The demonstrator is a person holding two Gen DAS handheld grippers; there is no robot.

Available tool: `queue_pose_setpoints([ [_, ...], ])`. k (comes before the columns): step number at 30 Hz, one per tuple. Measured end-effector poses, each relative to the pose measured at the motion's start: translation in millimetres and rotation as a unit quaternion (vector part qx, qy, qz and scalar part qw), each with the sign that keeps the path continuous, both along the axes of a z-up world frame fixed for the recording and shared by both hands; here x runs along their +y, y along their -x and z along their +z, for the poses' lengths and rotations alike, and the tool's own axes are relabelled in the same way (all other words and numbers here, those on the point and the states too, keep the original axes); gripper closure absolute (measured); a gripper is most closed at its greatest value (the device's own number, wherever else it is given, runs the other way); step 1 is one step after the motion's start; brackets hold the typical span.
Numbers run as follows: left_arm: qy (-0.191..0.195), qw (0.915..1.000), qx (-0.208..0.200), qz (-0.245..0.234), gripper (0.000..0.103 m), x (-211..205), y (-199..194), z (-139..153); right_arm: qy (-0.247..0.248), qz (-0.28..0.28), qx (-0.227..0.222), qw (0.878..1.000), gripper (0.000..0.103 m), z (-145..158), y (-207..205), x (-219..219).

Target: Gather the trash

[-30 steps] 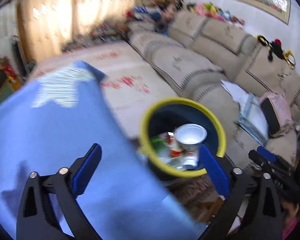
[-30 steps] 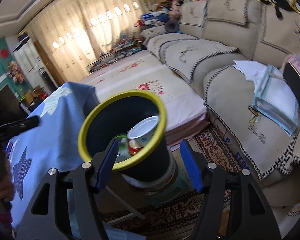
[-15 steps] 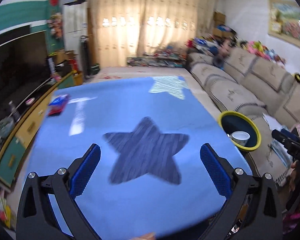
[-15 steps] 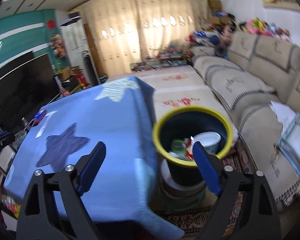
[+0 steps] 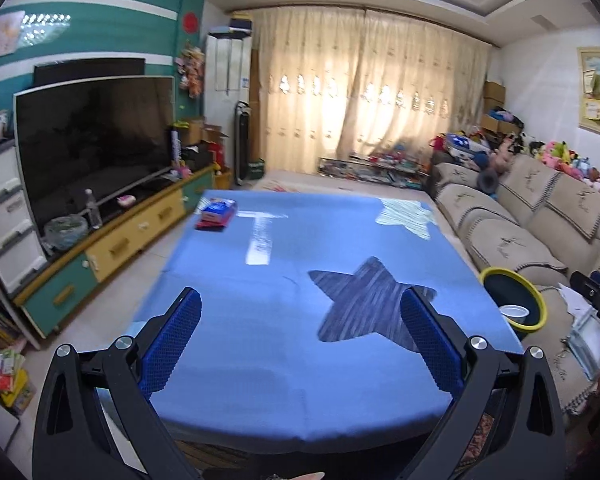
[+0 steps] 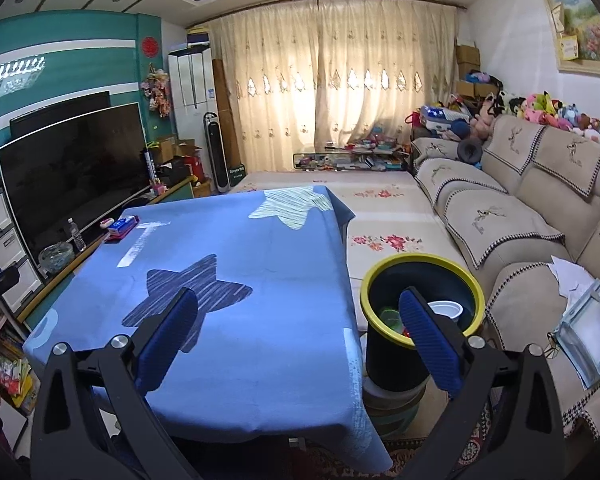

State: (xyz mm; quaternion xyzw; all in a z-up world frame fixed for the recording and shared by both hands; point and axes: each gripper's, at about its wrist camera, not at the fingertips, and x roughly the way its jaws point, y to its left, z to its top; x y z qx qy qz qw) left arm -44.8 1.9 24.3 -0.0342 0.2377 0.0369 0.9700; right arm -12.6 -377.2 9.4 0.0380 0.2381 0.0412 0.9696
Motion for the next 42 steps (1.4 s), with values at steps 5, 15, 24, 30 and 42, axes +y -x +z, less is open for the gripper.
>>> queue_pose_setpoints([
  [5, 0.004, 1.0, -0.002, 0.005, 0.005, 4, 1, 5, 0.005, -0.011, 0.003, 1.0, 0.007, -2, -4, 0],
  [15, 0.02, 0.9991, 0.032, -0.019, 0.005, -8, -19, -5, 0.004, -0.015, 0.008, 1.0, 0.007, -7, -10, -2],
  [24, 0.017, 0.9993, 0.029, -0.018, 0.005, -12, -20, -5, 0.003, -0.013, 0.008, 1.0, 0.007, -8, -10, -1],
  [30, 0.014, 0.9992, 0.03, -0.02, 0.005, -14, -21, -5, 0.002, -0.011, 0.01, 1.0, 0.007, -8, -11, 2],
  [42, 0.015, 0.9992, 0.033, -0.019, 0.005, -16, -22, -6, -0.003, -0.012, 0.011, 1.0, 0.007, -9, -13, 3],
])
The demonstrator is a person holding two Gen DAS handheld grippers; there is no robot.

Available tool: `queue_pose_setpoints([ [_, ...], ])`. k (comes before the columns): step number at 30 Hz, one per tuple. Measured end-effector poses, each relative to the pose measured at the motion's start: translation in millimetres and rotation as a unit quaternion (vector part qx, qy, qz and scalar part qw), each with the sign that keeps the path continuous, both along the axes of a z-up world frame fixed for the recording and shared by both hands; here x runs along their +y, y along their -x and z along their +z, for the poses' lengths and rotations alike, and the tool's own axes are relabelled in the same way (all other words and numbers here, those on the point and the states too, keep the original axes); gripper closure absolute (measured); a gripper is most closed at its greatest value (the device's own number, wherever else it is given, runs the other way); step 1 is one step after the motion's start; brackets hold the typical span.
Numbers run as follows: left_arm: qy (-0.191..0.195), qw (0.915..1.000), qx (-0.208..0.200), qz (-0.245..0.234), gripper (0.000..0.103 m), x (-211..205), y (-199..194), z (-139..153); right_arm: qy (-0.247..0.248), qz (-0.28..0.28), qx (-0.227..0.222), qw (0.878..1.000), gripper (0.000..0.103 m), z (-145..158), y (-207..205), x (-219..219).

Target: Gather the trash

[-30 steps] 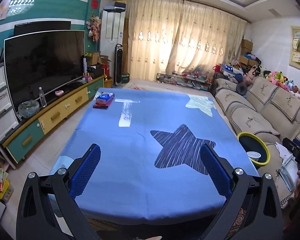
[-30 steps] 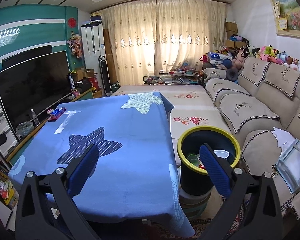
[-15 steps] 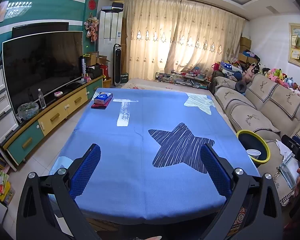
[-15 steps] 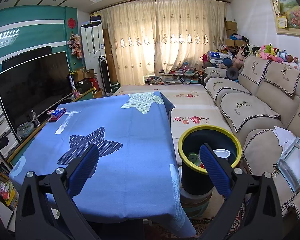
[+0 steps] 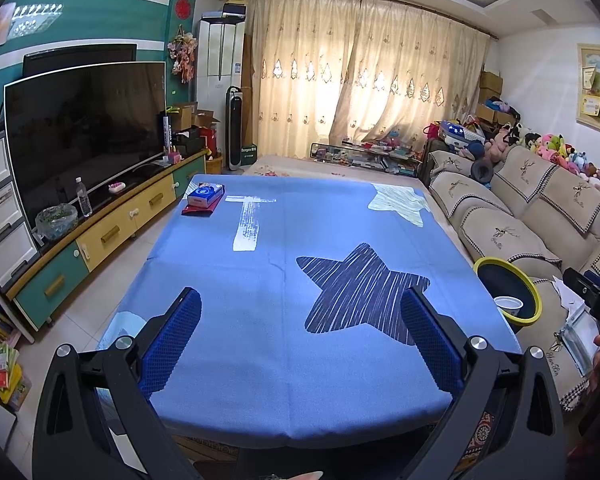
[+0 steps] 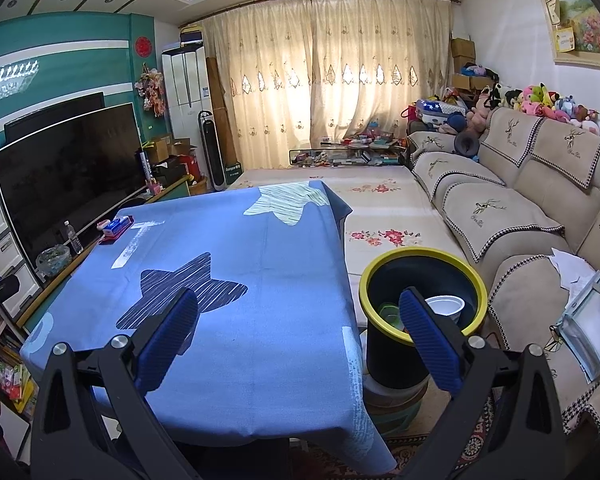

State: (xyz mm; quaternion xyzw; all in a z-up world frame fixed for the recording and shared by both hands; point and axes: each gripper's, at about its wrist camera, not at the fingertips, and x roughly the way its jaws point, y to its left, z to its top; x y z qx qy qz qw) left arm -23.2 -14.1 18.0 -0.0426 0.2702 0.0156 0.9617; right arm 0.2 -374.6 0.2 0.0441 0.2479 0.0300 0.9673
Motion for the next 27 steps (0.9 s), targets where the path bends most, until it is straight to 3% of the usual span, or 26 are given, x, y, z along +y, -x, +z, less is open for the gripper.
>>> queue_pose_setpoints([
  [27, -0.002, 1.0, 0.008, 0.002, 0.005, -3.3, -3.4, -7.6, -0.003, 0.002, 0.003, 1.0, 0.007, -1.8, -2.0, 3.1],
])
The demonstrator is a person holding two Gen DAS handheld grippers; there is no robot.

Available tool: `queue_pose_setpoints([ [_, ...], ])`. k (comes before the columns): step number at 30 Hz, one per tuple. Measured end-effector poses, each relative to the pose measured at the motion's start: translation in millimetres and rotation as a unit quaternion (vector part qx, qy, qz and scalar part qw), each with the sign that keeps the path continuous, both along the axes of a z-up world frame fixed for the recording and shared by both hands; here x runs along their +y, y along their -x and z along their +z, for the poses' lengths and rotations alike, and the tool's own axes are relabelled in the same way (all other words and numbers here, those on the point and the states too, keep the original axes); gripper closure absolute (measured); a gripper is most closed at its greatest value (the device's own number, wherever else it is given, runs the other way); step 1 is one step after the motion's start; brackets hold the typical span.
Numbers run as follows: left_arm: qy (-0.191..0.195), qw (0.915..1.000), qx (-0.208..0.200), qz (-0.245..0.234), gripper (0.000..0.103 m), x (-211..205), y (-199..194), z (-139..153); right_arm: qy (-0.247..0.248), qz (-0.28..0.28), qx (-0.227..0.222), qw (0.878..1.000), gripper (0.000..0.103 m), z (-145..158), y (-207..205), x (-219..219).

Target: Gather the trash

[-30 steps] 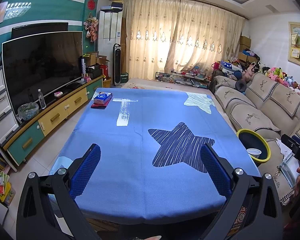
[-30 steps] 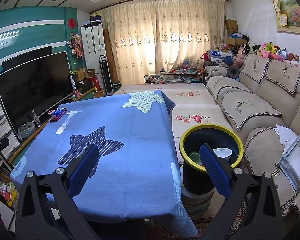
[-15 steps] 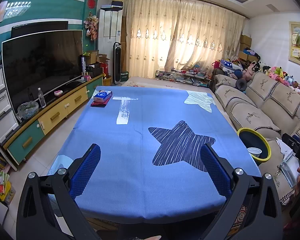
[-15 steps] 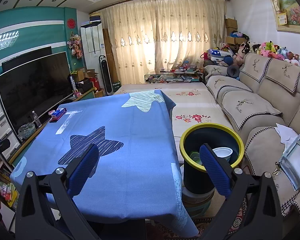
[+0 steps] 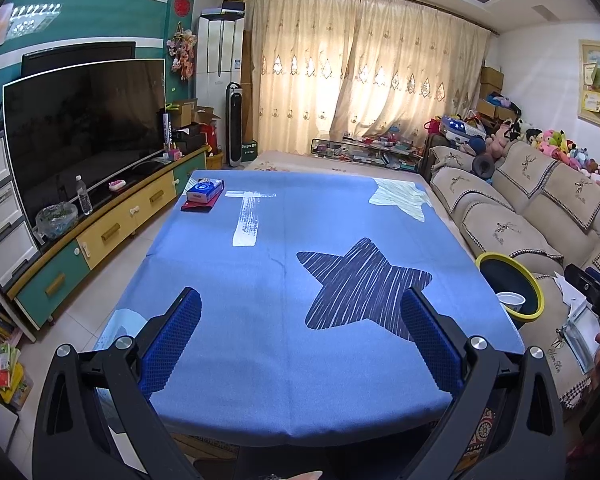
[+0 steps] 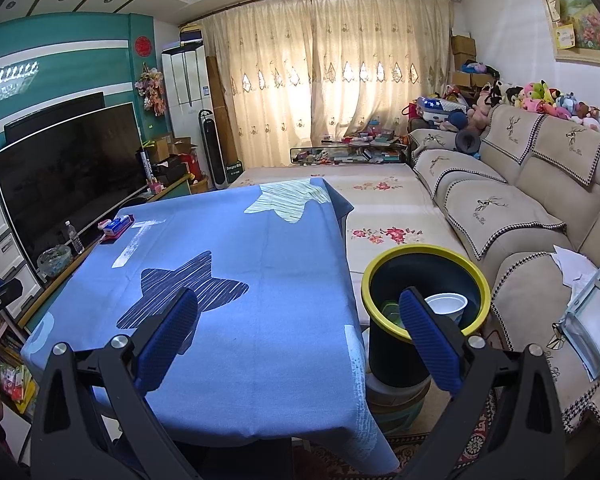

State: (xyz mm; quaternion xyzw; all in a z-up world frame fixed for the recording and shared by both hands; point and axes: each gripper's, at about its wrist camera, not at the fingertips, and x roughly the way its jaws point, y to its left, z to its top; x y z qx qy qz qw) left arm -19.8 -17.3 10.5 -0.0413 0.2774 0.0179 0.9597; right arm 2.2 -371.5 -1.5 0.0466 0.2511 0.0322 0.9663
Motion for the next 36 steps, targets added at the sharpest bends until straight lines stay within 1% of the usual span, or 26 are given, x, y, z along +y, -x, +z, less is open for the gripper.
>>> queue_pose_setpoints([
  [30, -0.002, 1.0, 0.007, 0.002, 0.005, -2, -6, -9, -0.002, 0.002, 0.001, 1.0, 0.007, -1, -1, 2],
  [32, 0.003, 1.0, 0.008, -0.001, 0.005, -1, -8, -11, -0.003, 0.003, 0.001, 1.0, 0.007, -2, -2, 3],
  [36, 0.027, 0.9995, 0.004, -0.016, 0.005, 3, -13, -14, -0.004, 0.007, 0.004, 1.0, 0.007, -5, -4, 5],
])
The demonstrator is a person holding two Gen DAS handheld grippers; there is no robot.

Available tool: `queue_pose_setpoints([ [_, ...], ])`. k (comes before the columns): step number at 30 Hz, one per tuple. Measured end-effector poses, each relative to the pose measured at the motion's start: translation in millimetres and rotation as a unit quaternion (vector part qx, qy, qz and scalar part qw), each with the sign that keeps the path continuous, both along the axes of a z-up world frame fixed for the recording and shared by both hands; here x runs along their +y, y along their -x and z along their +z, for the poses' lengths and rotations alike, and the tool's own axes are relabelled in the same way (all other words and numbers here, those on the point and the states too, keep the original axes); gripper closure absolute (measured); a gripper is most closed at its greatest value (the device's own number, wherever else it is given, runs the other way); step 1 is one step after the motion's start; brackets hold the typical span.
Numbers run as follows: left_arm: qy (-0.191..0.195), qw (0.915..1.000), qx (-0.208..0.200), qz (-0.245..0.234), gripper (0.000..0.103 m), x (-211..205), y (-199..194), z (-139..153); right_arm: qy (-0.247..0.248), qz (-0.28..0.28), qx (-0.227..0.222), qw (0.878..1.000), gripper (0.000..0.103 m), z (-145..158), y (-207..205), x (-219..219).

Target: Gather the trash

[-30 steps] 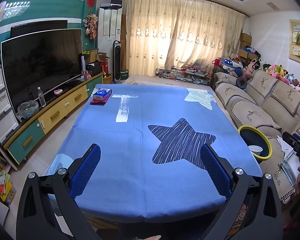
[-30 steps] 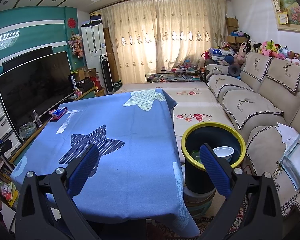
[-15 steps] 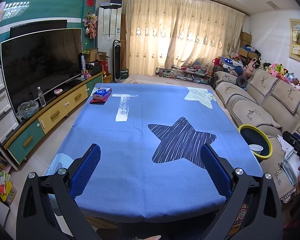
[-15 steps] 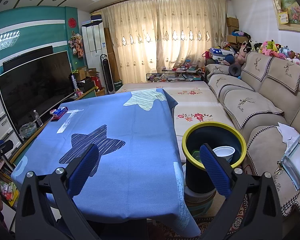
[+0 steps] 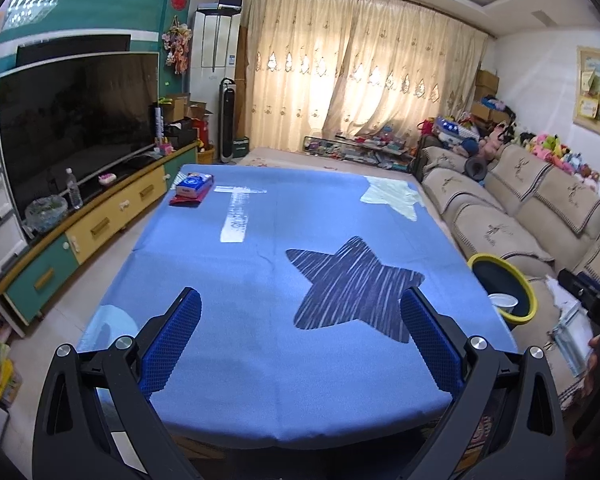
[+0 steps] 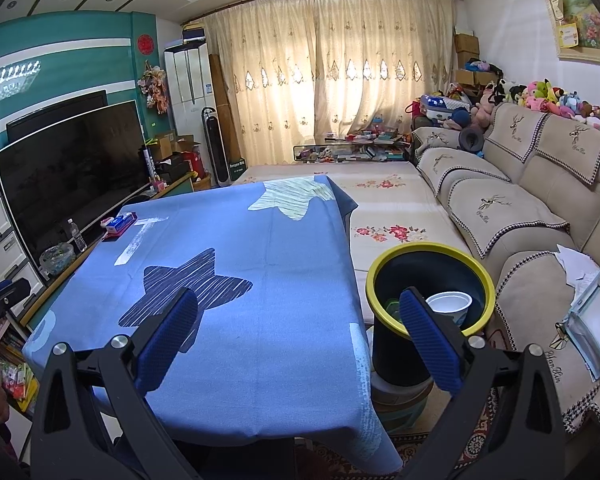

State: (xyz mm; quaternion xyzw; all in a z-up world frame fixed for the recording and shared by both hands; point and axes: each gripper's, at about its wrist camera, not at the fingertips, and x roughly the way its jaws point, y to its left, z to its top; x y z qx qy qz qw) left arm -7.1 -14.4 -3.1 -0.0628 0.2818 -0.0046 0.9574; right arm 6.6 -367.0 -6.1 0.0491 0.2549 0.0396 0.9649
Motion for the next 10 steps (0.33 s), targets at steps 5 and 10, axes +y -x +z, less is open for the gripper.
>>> queue_pose_setpoints([
  [5, 0.013, 0.9992, 0.038, -0.007, 0.005, 8, -36, -12, -0.005, 0.009, 0.005, 1.0, 0.007, -3, -23, 3],
  [10, 0.012, 0.9964, 0.084, 0.008, 0.005, 27, -110, -44, -0.015, 0.043, 0.043, 0.998, 0.007, -20, -87, 22],
])
